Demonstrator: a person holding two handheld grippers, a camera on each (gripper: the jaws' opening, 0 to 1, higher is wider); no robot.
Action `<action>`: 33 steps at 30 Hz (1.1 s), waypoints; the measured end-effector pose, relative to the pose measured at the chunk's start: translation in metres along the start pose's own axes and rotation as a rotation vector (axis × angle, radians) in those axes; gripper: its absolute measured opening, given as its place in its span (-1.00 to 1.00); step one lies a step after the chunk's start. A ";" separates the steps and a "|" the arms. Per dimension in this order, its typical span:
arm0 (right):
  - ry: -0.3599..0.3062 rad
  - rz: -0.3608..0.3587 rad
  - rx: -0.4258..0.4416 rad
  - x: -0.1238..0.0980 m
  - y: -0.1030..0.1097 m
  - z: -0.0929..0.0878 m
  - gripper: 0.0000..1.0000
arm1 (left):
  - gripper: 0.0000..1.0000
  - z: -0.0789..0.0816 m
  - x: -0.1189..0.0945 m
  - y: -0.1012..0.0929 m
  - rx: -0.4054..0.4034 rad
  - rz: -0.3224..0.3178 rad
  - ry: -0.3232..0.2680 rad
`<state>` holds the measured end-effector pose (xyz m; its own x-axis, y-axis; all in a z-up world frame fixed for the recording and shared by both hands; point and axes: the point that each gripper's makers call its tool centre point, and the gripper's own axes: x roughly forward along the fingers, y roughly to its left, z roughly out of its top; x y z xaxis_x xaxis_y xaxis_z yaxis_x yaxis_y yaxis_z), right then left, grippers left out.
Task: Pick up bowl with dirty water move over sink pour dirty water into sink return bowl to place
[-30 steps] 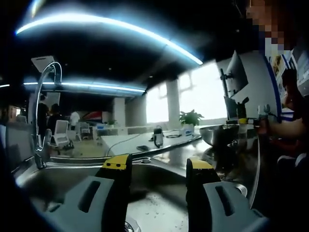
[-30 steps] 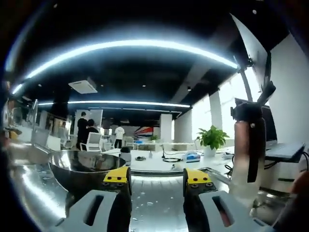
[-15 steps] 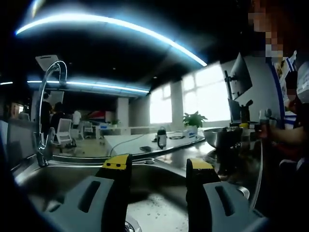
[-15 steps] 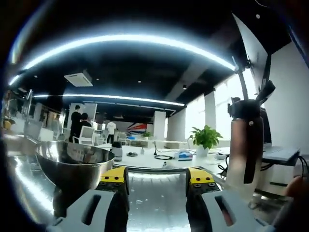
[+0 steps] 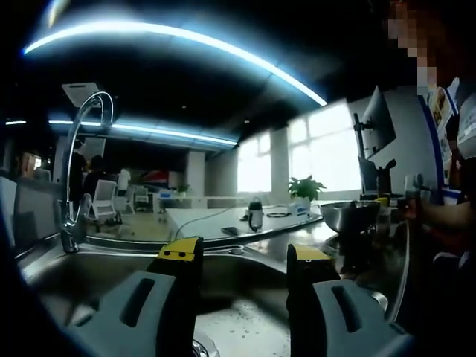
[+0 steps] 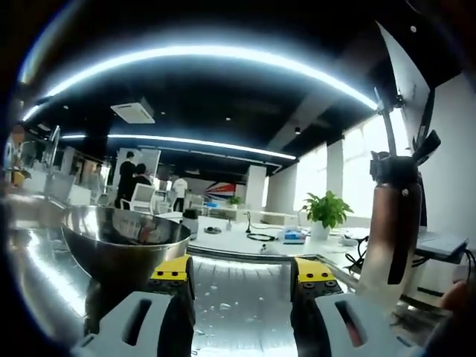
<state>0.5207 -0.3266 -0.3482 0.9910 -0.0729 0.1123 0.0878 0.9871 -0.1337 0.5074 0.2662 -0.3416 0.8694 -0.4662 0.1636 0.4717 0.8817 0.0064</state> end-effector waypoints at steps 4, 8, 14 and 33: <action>0.012 0.009 0.008 0.001 0.001 -0.003 -0.08 | -0.21 -0.002 0.001 0.001 0.008 0.002 0.010; 0.011 0.013 0.041 0.001 -0.001 -0.003 -0.09 | -0.21 0.000 0.000 0.002 0.003 0.008 0.000; 0.015 0.016 0.031 0.001 0.000 -0.004 -0.10 | -0.21 0.000 0.001 0.002 -0.003 0.009 -0.006; 0.032 0.034 0.033 0.003 0.005 -0.007 -0.15 | -0.21 -0.004 0.003 0.003 -0.010 0.013 0.014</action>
<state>0.5246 -0.3229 -0.3559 0.9962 -0.0430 0.0763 0.0509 0.9932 -0.1047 0.5122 0.2676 -0.3453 0.8775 -0.4556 0.1496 0.4616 0.8871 -0.0059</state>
